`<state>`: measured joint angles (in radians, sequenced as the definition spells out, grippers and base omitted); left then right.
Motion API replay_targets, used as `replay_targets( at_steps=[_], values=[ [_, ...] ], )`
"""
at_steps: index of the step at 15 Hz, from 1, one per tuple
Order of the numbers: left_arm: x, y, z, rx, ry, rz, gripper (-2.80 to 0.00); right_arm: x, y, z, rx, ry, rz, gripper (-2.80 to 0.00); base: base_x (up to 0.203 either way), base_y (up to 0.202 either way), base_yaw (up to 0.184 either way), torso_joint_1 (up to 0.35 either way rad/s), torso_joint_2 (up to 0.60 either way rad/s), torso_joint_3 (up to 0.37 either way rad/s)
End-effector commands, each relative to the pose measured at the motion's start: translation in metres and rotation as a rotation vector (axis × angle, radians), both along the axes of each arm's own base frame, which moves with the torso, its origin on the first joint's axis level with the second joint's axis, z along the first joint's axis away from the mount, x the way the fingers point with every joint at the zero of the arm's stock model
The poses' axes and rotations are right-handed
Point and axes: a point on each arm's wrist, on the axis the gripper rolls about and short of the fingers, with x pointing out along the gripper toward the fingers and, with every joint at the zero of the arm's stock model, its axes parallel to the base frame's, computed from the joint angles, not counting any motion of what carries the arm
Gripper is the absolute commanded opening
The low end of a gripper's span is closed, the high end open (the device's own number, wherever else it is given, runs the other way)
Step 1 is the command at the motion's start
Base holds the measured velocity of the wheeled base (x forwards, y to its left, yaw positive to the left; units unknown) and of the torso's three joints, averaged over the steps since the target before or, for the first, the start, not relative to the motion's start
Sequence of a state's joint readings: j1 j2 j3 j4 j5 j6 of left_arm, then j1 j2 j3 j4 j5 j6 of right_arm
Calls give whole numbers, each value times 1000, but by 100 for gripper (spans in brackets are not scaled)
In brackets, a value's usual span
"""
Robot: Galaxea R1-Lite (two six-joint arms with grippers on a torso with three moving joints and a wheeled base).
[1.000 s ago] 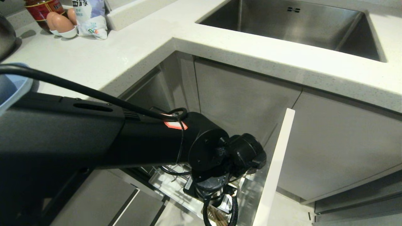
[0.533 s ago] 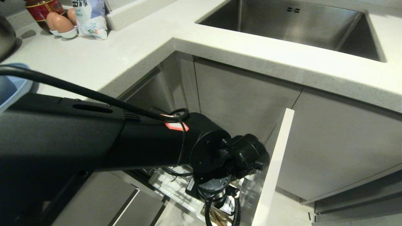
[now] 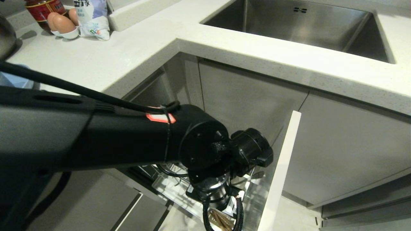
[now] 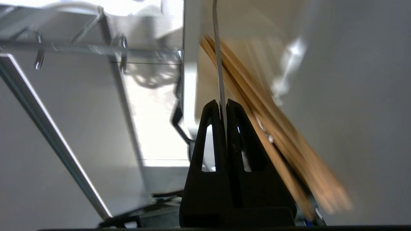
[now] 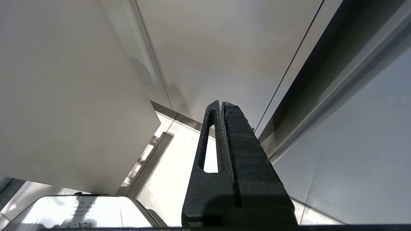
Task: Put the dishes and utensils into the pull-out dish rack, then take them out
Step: Take the spoon out of the cupboard
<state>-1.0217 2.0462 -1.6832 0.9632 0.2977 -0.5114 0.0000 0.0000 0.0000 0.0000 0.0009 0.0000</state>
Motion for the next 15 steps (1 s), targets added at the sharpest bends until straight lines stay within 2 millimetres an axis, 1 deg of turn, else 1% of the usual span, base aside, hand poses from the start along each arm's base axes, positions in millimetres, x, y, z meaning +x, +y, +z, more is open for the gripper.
replay_targets(
  at_steps=[1,3,8,12,15],
  values=[
    [-13,19,37,-48,-6,-3,-280,0,0,0,0,0,1,-280,0,0,0,0,0,0],
    [-23,32,57,-49,2,-12,-280,0,0,0,0,0,1,-280,0,0,0,0,0,0],
    [-34,49,81,-62,-4,-15,-280,0,0,0,0,0,1,-280,0,0,0,0,0,0],
    [-45,67,107,-140,-51,-19,-280,0,0,0,0,0,-1,-280,0,0,0,0,0,0],
    [-60,87,135,-240,-111,-26,-280,0,0,0,0,0,1,-280,0,0,0,0,0,0]
  ],
)
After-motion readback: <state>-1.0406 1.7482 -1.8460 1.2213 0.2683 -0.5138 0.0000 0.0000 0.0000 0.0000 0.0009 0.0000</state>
